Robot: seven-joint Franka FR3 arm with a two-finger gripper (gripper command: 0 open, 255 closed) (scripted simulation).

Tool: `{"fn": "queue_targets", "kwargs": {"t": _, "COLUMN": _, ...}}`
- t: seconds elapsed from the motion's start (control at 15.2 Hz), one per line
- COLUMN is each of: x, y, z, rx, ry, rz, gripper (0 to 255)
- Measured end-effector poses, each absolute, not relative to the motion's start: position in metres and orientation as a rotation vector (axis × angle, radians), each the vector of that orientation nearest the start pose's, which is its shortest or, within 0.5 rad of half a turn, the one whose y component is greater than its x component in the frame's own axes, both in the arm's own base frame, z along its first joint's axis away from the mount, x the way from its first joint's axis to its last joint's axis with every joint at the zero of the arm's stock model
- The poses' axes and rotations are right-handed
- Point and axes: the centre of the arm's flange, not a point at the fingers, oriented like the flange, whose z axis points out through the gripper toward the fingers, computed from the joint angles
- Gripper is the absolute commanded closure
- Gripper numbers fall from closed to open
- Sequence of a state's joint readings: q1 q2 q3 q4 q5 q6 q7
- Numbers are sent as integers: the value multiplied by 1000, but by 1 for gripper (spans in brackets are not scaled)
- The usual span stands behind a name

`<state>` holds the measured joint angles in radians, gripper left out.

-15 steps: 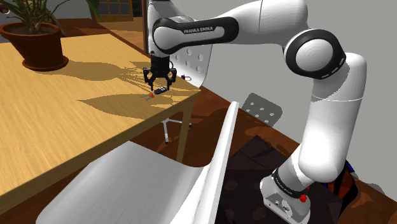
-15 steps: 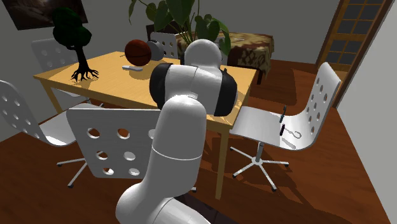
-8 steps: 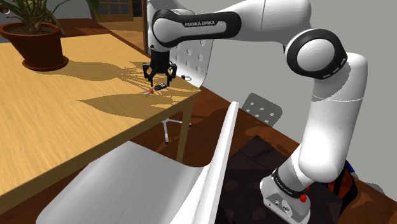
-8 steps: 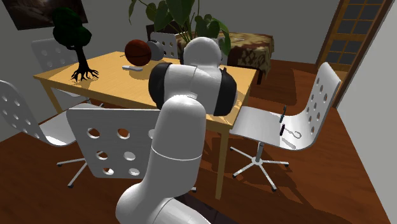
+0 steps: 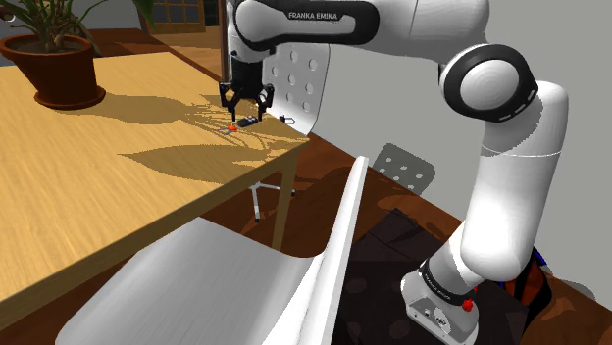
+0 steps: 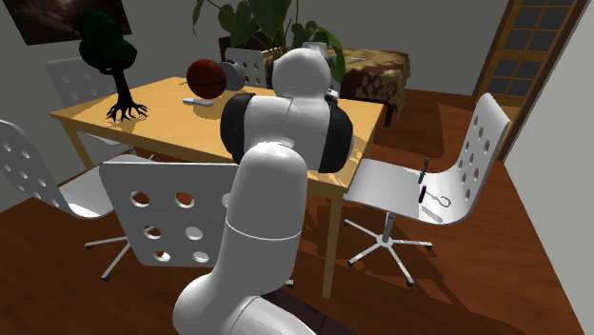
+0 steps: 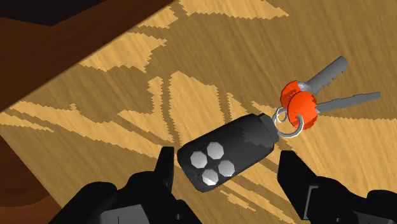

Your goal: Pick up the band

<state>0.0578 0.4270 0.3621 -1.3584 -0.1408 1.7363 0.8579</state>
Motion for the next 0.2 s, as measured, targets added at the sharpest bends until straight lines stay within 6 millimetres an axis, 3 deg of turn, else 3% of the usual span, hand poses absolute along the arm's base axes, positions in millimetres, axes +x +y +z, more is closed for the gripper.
{"fn": "queue_targets", "kwargs": {"t": 0.2, "x": 641, "y": 223, "z": 502, "rx": -3071, "ry": 689, "rz": 37, "gripper": 255}}
